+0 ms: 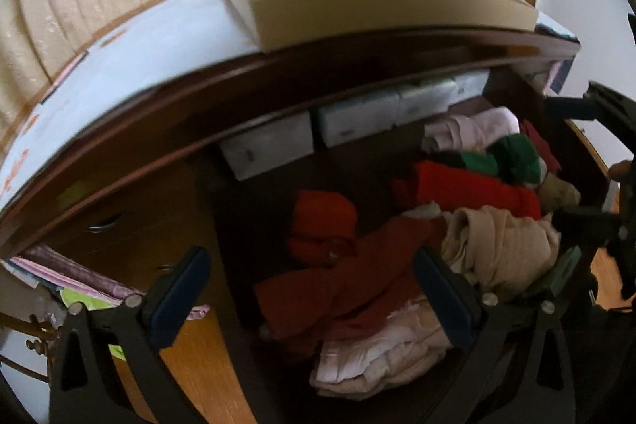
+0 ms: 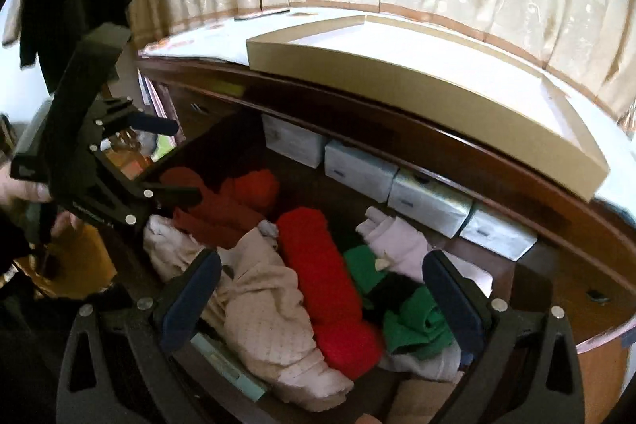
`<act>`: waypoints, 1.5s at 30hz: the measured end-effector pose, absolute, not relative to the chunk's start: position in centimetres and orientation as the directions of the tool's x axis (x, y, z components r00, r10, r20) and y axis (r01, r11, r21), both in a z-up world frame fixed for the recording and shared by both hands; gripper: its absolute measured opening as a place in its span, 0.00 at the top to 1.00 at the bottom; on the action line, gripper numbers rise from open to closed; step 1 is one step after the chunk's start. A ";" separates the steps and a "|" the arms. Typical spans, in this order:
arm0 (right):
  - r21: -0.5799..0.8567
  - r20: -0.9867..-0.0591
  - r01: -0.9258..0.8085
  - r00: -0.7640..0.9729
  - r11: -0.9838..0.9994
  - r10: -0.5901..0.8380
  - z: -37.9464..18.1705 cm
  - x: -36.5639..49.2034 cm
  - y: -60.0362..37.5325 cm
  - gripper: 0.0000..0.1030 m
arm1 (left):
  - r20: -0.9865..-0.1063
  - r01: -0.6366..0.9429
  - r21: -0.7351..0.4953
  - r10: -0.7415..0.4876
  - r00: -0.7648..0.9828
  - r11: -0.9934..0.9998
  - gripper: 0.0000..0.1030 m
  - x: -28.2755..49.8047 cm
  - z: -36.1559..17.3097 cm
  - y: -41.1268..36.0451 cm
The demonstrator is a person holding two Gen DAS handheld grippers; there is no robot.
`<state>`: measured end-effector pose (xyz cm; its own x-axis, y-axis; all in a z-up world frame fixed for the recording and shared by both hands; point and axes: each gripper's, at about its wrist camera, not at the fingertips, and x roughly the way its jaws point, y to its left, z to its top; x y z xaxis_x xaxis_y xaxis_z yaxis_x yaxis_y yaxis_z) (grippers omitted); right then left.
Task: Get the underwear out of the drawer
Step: 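Lower both tools toward the clothes in the open drawer, then grasp the pink dotted underwear with the right gripper while the left gripper grasps the red sock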
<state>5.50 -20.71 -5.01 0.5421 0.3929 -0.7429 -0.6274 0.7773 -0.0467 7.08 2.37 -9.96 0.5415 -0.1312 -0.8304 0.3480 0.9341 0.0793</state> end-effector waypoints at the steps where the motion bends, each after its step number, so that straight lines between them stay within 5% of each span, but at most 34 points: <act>1: -0.076 -0.766 -0.635 0.531 0.769 0.363 -5.3 5.6 -20.1 0.01 | -0.838 0.359 0.076 -0.136 0.528 0.930 0.00 7.3 -10.1 2.2; 9: -0.055 -0.865 -0.636 0.415 0.770 0.281 -7.3 6.7 -18.7 0.01 | -0.876 0.476 0.151 -0.105 0.470 0.866 0.00 7.8 -11.5 -0.3; 21: 0.062 -0.934 -0.680 0.219 0.730 0.283 -9.8 7.4 -17.6 0.01 | -0.947 0.604 0.053 -0.151 0.282 0.795 0.09 9.0 -13.3 -1.8; 25: 0.090 -0.941 -0.658 0.190 0.748 0.280 -10.2 8.3 -18.0 0.24 | -0.958 0.611 0.018 -0.160 0.237 0.792 0.20 9.7 -14.0 -1.9; 43: 0.066 -0.961 -0.669 0.157 0.740 0.228 -10.8 8.6 -17.0 0.24 | -0.967 0.601 0.051 -0.111 0.230 0.798 0.23 10.2 -14.5 -2.6; 45: 0.052 -0.964 -0.673 0.159 0.737 0.213 -11.2 8.7 -16.6 0.24 | -0.967 0.609 0.047 -0.116 0.225 0.792 0.29 10.1 -14.5 -2.7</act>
